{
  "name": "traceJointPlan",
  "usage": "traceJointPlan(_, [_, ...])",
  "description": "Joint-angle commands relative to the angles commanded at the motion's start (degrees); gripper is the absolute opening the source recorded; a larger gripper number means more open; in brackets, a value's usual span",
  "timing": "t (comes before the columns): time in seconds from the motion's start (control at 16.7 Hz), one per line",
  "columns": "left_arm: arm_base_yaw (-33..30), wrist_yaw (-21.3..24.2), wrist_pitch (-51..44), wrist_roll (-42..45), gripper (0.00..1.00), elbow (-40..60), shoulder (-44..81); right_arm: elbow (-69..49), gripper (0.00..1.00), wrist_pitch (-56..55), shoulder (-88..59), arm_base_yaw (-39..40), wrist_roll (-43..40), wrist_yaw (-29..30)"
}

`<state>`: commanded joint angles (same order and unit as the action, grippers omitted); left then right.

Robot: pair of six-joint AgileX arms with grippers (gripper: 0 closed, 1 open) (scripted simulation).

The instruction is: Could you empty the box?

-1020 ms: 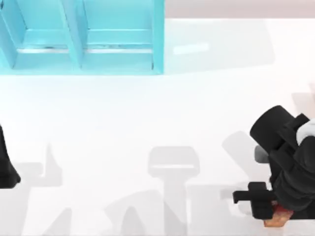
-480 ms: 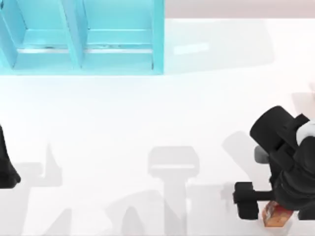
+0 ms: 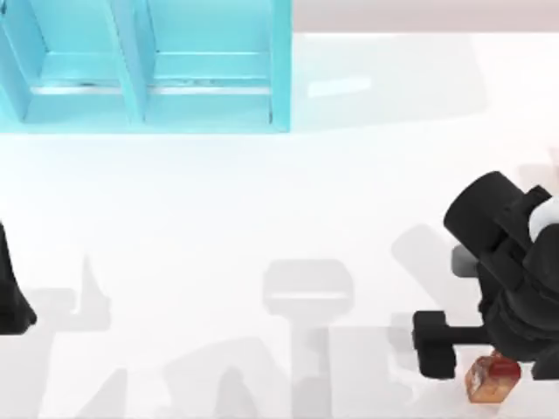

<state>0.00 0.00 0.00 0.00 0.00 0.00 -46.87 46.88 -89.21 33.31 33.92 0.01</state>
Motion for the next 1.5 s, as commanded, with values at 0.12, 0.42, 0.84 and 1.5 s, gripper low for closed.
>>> traceJointPlan(0.12, [0.00, 0.00, 0.00, 0.00, 1.00, 0.00, 0.00, -2.40, 1.00, 4.46, 1.22, 0.02, 0.00, 0.00])
traceJointPlan(0.42, [0.00, 0.00, 0.00, 0.00, 1.00, 0.00, 0.00, -8.33, 1.00, 15.12, 5.08, -0.17, -0.26, -0.01])
traceJointPlan(0.84, [0.00, 0.00, 0.00, 0.00, 1.00, 0.00, 0.00, -10.26, 1.00, 16.92, 5.09, -0.90, -1.05, -0.02])
traceJointPlan(1.5, [0.00, 0.00, 0.00, 0.00, 1.00, 0.00, 0.00, -43.86, 1.00, 31.37, -19.73, -38.64, -37.57, 0.07])
